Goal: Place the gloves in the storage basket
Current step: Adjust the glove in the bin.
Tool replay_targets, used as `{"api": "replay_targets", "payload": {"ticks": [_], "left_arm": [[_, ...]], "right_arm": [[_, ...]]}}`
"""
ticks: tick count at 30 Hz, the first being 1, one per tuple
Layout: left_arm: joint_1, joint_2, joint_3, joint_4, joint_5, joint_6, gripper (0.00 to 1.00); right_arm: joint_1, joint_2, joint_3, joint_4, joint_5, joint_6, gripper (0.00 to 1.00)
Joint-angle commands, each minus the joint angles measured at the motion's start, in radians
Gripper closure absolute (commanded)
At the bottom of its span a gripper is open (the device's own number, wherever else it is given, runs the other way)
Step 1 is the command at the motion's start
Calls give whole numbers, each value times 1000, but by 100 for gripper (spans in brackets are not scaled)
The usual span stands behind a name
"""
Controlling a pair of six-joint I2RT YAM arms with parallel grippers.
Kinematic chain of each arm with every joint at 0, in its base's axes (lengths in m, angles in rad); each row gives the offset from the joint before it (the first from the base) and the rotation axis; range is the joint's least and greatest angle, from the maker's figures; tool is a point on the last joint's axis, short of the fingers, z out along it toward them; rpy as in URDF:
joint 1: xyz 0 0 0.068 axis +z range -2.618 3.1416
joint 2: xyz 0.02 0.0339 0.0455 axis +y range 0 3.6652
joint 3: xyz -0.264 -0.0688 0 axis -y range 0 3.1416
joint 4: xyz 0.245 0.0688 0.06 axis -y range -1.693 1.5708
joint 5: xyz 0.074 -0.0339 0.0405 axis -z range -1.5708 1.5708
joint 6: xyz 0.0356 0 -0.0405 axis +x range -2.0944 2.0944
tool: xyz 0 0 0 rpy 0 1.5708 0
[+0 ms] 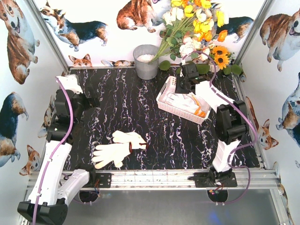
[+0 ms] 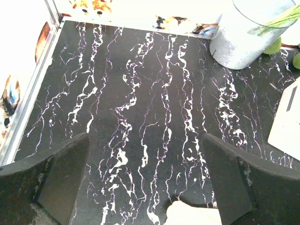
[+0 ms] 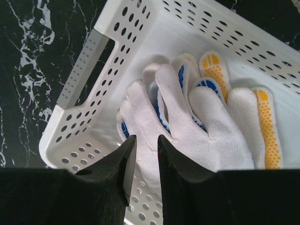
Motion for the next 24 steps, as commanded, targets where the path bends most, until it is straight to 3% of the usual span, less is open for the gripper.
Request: {"api": "replay_targets", "payload": {"ticks": [1,13,24], "left_arm": [[8,-6,-12,1,-15,-14,0],[8,-33,-35,3,-53,-14,0],[8,-80,-50,-30,-77,-7,0]], "right_arm": [[14,24,60,48,35,22,74],[26,117,89,-25,92,57,79],[33,175,88,-8,88,63,79]]}}
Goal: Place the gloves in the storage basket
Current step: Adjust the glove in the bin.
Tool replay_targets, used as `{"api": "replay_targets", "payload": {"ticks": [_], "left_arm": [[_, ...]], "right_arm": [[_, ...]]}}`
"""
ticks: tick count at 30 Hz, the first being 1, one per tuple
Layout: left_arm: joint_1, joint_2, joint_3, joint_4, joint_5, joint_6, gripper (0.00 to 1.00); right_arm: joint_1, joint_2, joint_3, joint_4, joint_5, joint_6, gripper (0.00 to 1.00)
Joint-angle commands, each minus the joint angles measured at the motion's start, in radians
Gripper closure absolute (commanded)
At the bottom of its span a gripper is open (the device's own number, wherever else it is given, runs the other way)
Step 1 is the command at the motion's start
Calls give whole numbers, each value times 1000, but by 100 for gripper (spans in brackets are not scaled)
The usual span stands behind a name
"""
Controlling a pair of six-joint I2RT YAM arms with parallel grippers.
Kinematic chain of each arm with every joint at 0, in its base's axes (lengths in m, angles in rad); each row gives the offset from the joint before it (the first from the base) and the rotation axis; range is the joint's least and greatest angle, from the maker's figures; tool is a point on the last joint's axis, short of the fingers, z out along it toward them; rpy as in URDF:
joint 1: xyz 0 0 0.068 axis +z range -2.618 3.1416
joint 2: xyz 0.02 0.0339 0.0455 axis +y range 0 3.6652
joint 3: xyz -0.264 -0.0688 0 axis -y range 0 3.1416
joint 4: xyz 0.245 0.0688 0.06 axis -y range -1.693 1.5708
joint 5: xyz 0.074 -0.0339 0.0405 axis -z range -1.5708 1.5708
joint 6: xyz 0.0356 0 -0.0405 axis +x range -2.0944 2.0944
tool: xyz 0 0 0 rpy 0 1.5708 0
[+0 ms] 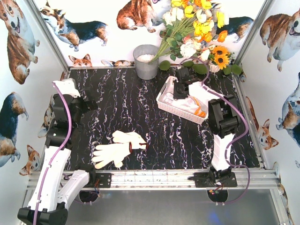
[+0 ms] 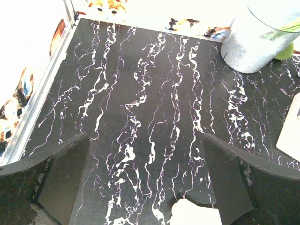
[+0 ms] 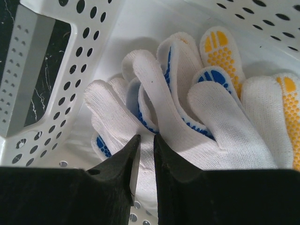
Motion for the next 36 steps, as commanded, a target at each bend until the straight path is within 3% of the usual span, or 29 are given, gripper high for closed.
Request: {"api": "replay_targets", "payload": {"ticks": [1,9,15,18,36], "left_arm": [[8,-24,-19,-9,-20,8,0],[8,-52,-36,-22,-19,-7,0],[8,-52,-25,-35,-11,-16,0],[7,-49,-24,-35,-14,-15,0],[7,-74,-48,-57,-9,-25,0]], "right_arm": [[7,34,54,30,7,4,79],[10,43,61,47,8,-16,75],[19,-9,75,35,8,-109,55],[25,-6,98,10,0,-170,50],[41,124,221,-75,-21,-320,54]]}}
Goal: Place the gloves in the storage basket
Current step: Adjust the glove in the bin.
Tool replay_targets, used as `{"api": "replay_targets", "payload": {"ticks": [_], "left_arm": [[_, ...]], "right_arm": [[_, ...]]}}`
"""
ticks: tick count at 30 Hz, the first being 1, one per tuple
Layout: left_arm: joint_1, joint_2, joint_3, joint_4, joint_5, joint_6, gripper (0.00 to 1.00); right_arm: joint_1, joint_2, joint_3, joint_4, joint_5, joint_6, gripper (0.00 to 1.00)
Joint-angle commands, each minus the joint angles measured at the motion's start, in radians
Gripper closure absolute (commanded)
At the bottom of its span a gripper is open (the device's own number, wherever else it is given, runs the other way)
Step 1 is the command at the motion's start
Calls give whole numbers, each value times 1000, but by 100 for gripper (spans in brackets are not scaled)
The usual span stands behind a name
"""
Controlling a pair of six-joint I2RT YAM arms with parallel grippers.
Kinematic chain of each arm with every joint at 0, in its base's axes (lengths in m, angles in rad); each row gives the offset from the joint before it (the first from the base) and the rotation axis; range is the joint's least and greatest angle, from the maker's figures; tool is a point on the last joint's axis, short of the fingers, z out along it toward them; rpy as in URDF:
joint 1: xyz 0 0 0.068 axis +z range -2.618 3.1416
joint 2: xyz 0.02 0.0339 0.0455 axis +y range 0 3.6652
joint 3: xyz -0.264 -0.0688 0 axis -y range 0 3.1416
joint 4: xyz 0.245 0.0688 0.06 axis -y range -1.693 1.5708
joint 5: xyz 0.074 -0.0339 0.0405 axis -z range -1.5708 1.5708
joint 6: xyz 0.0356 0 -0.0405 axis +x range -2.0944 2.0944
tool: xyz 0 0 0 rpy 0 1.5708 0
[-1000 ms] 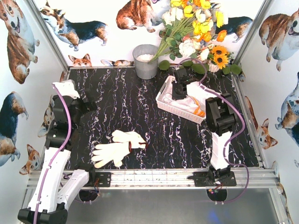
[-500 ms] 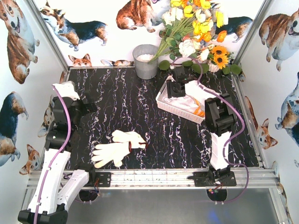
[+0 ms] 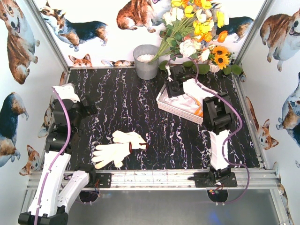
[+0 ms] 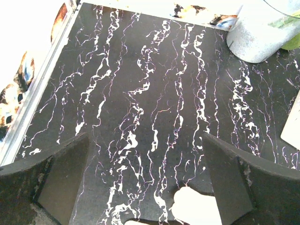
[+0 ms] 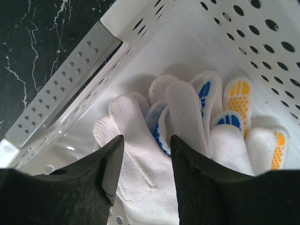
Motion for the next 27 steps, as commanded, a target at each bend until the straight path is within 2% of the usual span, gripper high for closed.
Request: {"api": "replay_targets", "payload": {"ticks": [1,4,9,12,27], "left_arm": [[8,-11,-4,-5,4,-6,0],[8,-14,-9,-4,4,-11,0],[8,-22,-15,-9,5,-17,0],[8,-26,-16,-13,4,-19,0],[8,-31,-27,-34,28,-17,0]], "right_arm": [[4,23,70,-12,-14,-38,54],[4,36,78,-12,-16,-42,56],[4,35,86,-17,-34,-40,80],[4,8,71,7,-61,-35,87],[-54,-70,-23,92,-232,49,88]]}}
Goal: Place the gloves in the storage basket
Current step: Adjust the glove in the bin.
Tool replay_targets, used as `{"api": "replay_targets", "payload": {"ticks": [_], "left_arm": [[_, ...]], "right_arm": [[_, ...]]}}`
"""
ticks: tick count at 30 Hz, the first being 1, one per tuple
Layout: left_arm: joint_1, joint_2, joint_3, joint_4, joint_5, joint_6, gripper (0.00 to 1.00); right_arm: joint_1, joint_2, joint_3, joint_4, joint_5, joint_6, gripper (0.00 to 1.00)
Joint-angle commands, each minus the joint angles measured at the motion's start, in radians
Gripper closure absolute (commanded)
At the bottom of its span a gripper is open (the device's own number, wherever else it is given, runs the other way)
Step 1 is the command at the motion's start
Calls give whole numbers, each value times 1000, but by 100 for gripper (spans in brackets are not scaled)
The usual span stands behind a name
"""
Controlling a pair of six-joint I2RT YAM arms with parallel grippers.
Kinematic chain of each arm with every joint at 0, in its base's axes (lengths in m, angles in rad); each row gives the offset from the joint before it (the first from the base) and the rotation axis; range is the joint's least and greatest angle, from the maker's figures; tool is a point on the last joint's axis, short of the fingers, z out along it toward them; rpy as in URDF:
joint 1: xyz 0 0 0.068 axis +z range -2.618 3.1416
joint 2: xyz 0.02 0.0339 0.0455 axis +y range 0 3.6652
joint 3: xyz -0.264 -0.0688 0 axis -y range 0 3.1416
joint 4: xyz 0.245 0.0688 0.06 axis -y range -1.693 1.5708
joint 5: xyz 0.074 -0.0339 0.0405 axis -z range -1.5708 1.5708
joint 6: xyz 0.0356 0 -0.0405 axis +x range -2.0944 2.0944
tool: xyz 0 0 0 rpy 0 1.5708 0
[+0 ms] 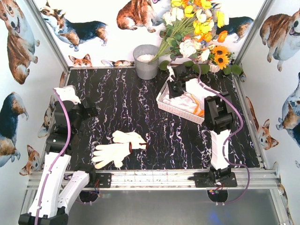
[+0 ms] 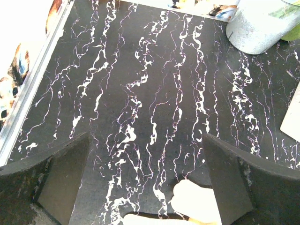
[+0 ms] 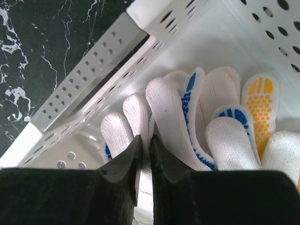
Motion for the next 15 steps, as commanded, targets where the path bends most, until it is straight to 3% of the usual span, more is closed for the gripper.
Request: {"api": "replay_targets", "payload": {"ticks": [1,6,11,15], "left_arm": [[8,-15,-7,-13,15,-7,0],[8,-17,-13,-18,15,-5,0],[8,-23,-34,-5,14,-18,0],[8,-12,-22,5,-4,-30,0]], "right_arm": [[-29,-86,-29,100,-63,57,88],[-51,-74,-36,114,-73,79,84],[-53,-68,-18,84,-65,76,65],[-54,-113,-19,51,-56,66,56]]}}
